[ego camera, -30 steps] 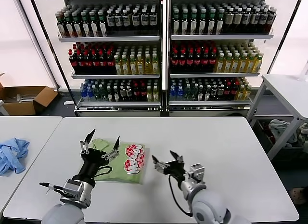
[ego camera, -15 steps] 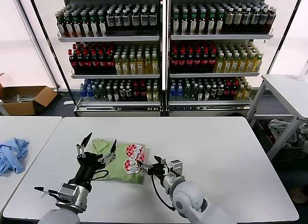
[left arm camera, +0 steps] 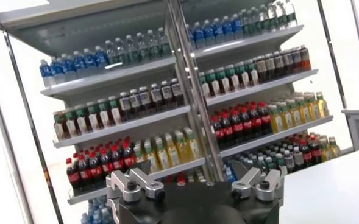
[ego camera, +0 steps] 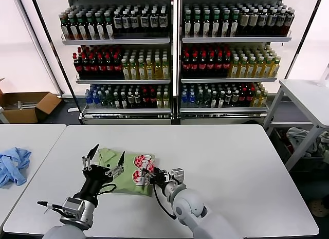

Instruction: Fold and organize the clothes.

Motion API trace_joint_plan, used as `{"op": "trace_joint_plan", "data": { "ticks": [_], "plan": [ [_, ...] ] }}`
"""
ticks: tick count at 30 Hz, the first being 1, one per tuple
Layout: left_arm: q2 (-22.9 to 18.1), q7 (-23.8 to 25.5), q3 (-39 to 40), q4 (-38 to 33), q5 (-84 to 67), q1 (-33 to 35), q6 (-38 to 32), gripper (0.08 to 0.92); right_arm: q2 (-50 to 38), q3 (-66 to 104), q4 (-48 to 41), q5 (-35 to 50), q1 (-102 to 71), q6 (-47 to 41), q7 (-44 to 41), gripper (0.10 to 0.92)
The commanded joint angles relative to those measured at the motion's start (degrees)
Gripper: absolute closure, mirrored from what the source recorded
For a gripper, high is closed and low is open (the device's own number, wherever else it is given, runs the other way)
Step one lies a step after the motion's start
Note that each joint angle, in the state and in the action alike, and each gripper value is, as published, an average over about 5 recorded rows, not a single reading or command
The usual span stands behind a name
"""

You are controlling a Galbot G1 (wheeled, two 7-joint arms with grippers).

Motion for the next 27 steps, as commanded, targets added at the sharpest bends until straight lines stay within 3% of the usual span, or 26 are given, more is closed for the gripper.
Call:
{"op": "trace_joint_plan", "data": {
  "ticks": [1, 12, 20, 27],
  "plan": [
    [-0.17, 0.15, 0.10, -0.20, 0.15, 0.40, 0.31, 0.177, 2.37, -0.23, -3.69, -0.65, 0.81, 0.97, -0.54, 0.588],
    [-0.37, -0.16, -0.10, -0.50, 0.09, 0.64, 0.98, 0.177, -1.15, 1.63, 0.27, -0.80, 1.06, 2.09, 0.97, 0.881],
    [-0.39, -0.66, -0.16, -0.14, -0.10, 1.08, 0.67, 0.177, -11.69, 6.55, 9.51, 1.52, -1.37, 0.25, 0.78, 0.892],
    [-0.64, -0.71, 0.81, 0.84, -0.14, -0.03, 0.62, 0.177, -19.31, 10.46, 11.78, 0.73, -2.36, -0.65, -1.12, 0.892]
  ]
}}
